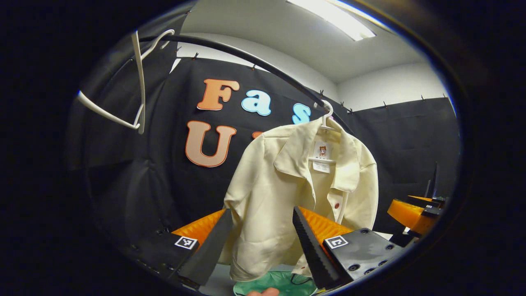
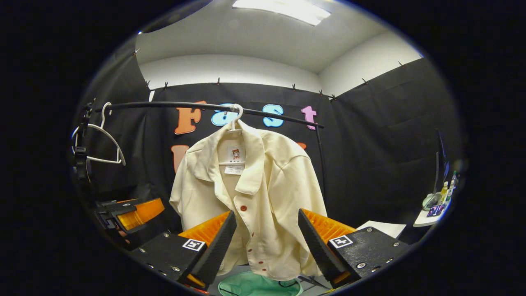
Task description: Grasp the clothes on the hanger with both hands and then place them into the laundry hamper below.
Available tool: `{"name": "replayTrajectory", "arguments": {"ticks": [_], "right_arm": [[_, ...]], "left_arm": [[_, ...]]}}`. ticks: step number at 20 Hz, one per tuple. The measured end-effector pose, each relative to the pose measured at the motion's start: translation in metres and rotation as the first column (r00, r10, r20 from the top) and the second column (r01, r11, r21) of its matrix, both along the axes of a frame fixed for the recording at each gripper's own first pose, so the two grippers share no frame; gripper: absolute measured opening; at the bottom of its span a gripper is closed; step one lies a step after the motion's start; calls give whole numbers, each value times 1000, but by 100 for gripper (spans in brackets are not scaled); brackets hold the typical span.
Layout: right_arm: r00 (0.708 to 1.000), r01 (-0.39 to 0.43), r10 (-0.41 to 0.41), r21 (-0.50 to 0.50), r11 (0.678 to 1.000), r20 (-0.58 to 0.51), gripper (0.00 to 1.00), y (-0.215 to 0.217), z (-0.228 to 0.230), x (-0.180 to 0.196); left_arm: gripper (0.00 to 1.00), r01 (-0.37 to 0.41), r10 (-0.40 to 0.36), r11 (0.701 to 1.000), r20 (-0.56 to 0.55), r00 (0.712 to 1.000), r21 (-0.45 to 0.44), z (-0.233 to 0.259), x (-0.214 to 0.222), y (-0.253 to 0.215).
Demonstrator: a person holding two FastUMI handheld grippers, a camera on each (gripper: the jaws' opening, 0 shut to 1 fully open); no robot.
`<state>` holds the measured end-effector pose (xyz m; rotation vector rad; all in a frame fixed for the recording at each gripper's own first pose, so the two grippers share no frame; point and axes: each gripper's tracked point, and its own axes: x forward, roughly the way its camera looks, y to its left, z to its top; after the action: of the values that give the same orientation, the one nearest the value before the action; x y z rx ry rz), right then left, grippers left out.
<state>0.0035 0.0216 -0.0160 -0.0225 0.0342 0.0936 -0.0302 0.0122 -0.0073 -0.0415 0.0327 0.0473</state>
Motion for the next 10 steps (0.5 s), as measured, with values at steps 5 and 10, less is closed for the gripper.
{"name": "replayTrajectory", "arguments": {"ticks": [5, 10], "right_arm": [[999, -31, 30, -18, 999, -9, 94, 13, -2, -3], [1000, -18, 18, -14, 1000, -14, 94, 9, -8, -6]], "left_arm": [[96, -5, 5, 1000, -4, 1000, 1, 0, 3, 3], [97, 3, -3, 1000, -4, 1000, 5, 1, 7, 4]]}}
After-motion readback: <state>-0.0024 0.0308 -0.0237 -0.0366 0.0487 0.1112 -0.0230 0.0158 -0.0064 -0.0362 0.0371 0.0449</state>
